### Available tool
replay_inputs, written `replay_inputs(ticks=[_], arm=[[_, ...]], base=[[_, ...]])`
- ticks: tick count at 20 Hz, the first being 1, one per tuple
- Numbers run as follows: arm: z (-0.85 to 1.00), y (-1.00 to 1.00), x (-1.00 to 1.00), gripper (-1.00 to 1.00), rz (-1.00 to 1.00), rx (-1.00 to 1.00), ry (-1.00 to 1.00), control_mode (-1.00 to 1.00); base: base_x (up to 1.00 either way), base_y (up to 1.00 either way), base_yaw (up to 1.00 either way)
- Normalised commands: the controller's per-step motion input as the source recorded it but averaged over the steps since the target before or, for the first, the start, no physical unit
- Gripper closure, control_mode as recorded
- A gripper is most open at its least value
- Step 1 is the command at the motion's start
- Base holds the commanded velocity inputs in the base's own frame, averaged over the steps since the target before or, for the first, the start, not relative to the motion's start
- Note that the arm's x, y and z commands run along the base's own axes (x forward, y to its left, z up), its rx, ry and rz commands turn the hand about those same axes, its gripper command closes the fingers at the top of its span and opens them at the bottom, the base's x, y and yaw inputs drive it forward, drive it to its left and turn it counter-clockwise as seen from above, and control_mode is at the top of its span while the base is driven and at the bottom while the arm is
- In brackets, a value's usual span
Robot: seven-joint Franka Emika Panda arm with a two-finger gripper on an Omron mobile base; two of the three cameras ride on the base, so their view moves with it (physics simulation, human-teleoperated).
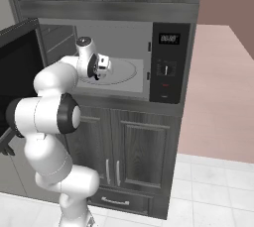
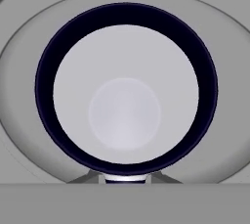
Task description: Pick the mug from the counter and place it inside the microwave. Then close the microwave.
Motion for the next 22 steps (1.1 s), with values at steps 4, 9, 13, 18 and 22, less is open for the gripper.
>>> replay_inputs(ticks=[4, 9, 13, 18, 22], arm=[[0.0, 0.0, 0.0, 1.0, 0.0, 0.0, 0.0, -1.0], [0.0, 0.0, 0.0, -1.0, 0.0, 0.0, 0.0, -1.0], [0.0, 0.0, 0.0, -1.0, 0.0, 0.0, 0.0, -1.0], [0.01, 0.0, -0.01, -1.0, 0.0, 0.0, -0.01, -1.0], [0.09, -0.04, -0.35, -1.0, 0.0, 0.0, -0.03, -1.0]], base=[[0.0, 0.0, 0.0], [0.0, 0.0, 0.0], [0.0, 0.0, 0.0], [0.0, 0.0, 0.0], [0.0, 0.0, 0.0]])
